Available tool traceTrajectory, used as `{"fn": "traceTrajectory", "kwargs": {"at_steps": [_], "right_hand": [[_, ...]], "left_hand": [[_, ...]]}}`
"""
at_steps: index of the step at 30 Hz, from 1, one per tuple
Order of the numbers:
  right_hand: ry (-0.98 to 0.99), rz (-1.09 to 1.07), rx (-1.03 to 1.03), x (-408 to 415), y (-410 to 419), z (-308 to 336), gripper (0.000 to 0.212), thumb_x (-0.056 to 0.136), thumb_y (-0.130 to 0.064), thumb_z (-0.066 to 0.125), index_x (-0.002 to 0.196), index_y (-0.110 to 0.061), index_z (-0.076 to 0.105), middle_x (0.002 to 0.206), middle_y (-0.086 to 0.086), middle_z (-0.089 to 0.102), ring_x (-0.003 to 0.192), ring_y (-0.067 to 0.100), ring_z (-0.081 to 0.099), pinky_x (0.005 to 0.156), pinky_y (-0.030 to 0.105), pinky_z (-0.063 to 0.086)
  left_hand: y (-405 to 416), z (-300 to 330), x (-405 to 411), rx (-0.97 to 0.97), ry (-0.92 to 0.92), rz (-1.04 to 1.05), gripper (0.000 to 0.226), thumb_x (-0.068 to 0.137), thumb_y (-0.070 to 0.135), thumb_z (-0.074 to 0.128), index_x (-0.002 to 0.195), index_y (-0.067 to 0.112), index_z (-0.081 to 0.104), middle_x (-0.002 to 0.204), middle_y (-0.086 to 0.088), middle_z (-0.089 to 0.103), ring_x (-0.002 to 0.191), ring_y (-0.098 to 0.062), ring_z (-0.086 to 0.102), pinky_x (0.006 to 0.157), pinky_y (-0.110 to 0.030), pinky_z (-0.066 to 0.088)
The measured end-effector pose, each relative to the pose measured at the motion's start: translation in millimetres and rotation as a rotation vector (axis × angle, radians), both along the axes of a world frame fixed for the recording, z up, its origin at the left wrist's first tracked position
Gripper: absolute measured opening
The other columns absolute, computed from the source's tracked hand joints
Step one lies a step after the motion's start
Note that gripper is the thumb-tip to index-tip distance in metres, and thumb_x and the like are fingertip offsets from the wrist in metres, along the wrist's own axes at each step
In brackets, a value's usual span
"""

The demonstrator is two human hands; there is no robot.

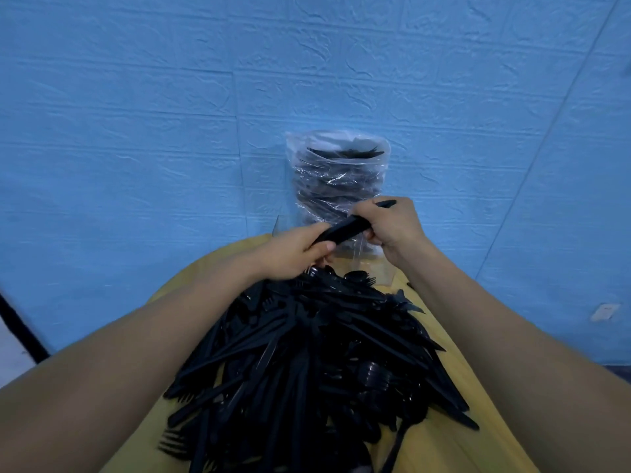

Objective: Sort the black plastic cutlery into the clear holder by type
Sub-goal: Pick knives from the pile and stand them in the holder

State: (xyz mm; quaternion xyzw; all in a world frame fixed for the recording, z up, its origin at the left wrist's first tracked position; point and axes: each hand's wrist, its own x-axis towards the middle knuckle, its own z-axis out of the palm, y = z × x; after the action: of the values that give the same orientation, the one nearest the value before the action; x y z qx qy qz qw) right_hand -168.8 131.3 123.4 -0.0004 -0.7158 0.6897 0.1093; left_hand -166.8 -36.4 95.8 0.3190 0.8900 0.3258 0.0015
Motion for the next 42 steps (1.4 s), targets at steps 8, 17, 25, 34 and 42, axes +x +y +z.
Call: {"fn": "traceTrajectory", "kwargs": {"at_steps": [8, 17, 25, 34, 42], "right_hand": [[-0.018, -0.196, -0.05, -74, -3, 2, 0.029, 0.075, 0.001, 0.066, 0.051, -0.009, 0.051, 0.044, 0.002, 0.042, 0.032, 0.014, 0.036, 0.033, 0.016, 0.026], [0.008, -0.277, 0.232, -118, -30, -28, 0.021, 0.077, -0.011, 0.065, 0.057, -0.012, 0.059, 0.053, 0.002, 0.051, 0.056, 0.022, 0.053, 0.053, 0.024, 0.044], [-0.047, -0.101, 0.613, -123, -69, -48, 0.016, 0.078, -0.011, 0.064, 0.078, 0.005, 0.067, 0.067, 0.01, 0.053, 0.063, 0.02, 0.048, 0.055, 0.025, 0.037], [-0.086, -0.096, 0.556, -101, -50, -31, 0.044, 0.079, -0.047, 0.07, 0.068, -0.014, 0.044, 0.066, 0.003, 0.046, 0.06, 0.02, 0.045, 0.059, 0.03, 0.038], [0.018, -0.132, 0.566, -15, -8, -36, 0.007, 0.091, -0.017, 0.056, 0.09, -0.013, 0.061, 0.086, 0.0, 0.06, 0.082, 0.016, 0.054, 0.075, 0.029, 0.042]], "left_hand": [[-22, -4, -68, 0.103, 0.237, 0.259, 0.033, 0.094, 0.023, 0.055, 0.125, 0.013, 0.053, 0.119, -0.001, 0.05, 0.107, -0.009, 0.047, 0.093, -0.021, 0.034], [-54, -62, -84, 0.181, 0.163, 0.532, 0.024, 0.092, 0.018, 0.058, 0.114, 0.007, 0.06, 0.11, -0.005, 0.049, 0.095, -0.01, 0.051, 0.084, -0.018, 0.036], [-52, -60, -83, 0.162, 0.264, 0.518, 0.013, 0.09, 0.014, 0.061, 0.096, 0.004, 0.068, 0.095, -0.004, 0.053, 0.081, -0.01, 0.052, 0.079, -0.018, 0.039], [-52, -56, -62, 0.057, 0.159, 0.533, 0.028, 0.095, 0.026, 0.053, 0.119, 0.012, 0.058, 0.124, -0.005, 0.052, 0.112, -0.02, 0.052, 0.088, -0.025, 0.037], [-31, -38, 14, 0.065, 0.175, 0.538, 0.025, 0.095, 0.023, 0.051, 0.118, 0.013, 0.057, 0.116, -0.004, 0.052, 0.106, -0.019, 0.054, 0.089, -0.03, 0.043]]}}
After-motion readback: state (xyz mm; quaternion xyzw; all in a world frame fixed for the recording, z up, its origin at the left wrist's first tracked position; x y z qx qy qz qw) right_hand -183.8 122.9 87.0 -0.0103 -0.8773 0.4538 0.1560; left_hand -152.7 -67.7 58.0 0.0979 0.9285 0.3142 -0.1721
